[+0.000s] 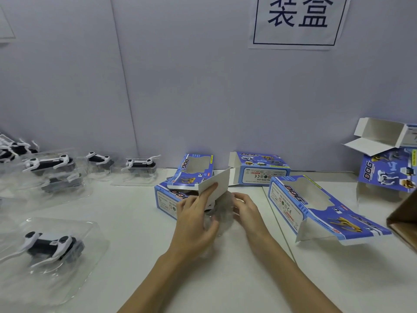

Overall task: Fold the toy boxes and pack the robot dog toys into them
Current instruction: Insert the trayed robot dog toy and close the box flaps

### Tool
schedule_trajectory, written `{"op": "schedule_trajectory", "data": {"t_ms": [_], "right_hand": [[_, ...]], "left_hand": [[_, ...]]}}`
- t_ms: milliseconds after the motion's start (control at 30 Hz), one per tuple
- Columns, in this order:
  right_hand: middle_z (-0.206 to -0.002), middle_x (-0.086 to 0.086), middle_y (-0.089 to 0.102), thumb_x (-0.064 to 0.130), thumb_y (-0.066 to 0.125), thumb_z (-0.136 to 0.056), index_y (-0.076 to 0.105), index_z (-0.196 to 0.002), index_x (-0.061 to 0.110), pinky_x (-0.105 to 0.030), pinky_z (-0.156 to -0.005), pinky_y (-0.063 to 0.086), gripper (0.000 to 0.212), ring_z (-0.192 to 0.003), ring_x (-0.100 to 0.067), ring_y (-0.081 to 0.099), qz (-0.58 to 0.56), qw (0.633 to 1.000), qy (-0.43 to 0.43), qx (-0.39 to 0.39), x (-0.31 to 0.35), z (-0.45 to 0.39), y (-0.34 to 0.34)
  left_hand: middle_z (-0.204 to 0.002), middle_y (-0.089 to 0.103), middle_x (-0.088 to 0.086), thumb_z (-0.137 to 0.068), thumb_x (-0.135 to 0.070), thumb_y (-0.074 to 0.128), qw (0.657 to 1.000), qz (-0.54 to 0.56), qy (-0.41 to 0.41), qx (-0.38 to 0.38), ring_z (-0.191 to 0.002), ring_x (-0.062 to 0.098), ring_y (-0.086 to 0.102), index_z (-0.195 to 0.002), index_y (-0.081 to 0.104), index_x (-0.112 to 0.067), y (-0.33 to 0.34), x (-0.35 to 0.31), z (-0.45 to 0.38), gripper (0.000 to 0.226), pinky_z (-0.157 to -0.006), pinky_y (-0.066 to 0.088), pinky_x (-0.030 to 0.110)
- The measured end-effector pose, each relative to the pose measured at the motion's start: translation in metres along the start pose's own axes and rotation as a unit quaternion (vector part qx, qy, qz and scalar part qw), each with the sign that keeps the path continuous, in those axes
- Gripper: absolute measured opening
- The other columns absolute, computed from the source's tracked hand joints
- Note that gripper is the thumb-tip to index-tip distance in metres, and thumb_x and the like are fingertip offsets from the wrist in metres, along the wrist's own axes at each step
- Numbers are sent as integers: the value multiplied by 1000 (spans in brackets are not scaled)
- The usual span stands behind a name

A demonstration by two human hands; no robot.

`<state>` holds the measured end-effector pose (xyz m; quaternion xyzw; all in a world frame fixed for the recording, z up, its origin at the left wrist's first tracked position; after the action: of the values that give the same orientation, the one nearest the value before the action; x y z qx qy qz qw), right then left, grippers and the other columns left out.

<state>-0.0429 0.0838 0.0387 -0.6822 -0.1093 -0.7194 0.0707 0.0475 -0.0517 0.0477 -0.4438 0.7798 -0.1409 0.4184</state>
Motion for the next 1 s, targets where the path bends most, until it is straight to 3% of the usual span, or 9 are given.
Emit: {"op": "schedule_trajectory", "data": {"t_ms": [133,300,467,600,733,800,867,933,1000], "right_hand": [[-120,-6,74,3,55,-99,64,-127,18,-31,-97,57,32,-111,-18,69,64,996,-33,44,4,1,-4],[-119,8,72,23,70,-99,62,-127,26,-28,-96,56,30,-109,-9,69,170,971,-144,87,7,7,-3],[-89,17,73,22,72,-98,72,-108,30,-12,-66,47,12,-76,-4,65,164,952,-257,-31,22,12,-9],[-59,5,49,30,69,-100,64,-81,26,-16,-51,32,20,-54,-9,37,163,920,-333,-126,39,21,-18],[-53,10,30,30,67,-101,48,-65,30,-16,-51,26,40,-53,-10,30,127,909,-352,-185,59,31,-30],[-58,13,39,30,63,-104,46,-64,30,-14,-55,30,43,-56,-8,38,99,907,-369,-177,64,38,-27],[-78,16,56,39,56,-105,60,-77,32,-11,-66,40,30,-72,-5,55,68,910,-380,-149,66,43,-20],[-113,9,64,47,51,-103,69,-109,30,-15,-84,50,25,-105,-2,63,69,912,-384,-124,65,45,-14],[-137,5,59,49,49,-104,62,-138,26,-29,-100,54,43,-128,-10,58,87,916,-384,-76,61,43,-10]], "left_hand": [[-129,61,-4,-86,-11,53,1000,-5,7,-9,-115,15,48,-154,43,-30,-9,9,-5,72,-104,28,16],[-138,53,-22,-85,-2,45,996,77,16,-34,-126,-2,41,-150,44,-51,-21,4,-3,81,-102,32,9],[-153,45,-19,-99,-19,57,982,186,35,-18,-143,20,43,-158,32,-44,-26,-4,-5,68,-115,41,32],[-163,29,-7,-79,-58,85,985,132,110,-1,-152,25,29,-164,16,-36,-27,-9,-3,112,-119,29,22],[-157,37,-4,-84,-36,87,970,135,178,-97,-144,27,43,-156,26,-43,-34,-12,-9,95,-112,45,30],[-152,45,-2,-86,-29,84,966,176,144,-125,-137,29,51,-151,31,-44,-37,-9,-11,85,-105,53,42],[-146,53,-2,-89,-31,81,963,224,84,-125,-128,27,60,-147,37,-44,-40,-7,-12,74,-98,57,51],[-144,56,-7,-92,-30,77,950,293,38,-101,-126,22,63,-148,38,-43,-40,-8,-12,69,-92,61,51],[-150,53,-10,-94,-29,72,931,358,-2,-74,-132,26,61,-150,38,-45,-38,-11,-12,68,-90,62,54]]}}
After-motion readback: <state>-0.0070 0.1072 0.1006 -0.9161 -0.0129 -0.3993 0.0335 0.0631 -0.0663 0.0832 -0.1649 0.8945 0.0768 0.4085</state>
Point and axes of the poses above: each hand's wrist, its own z-axis away from the middle knuckle, its own y-axis out of the palm, x = y × z, the point moved 3 cm from there along -z, towards the middle knuckle
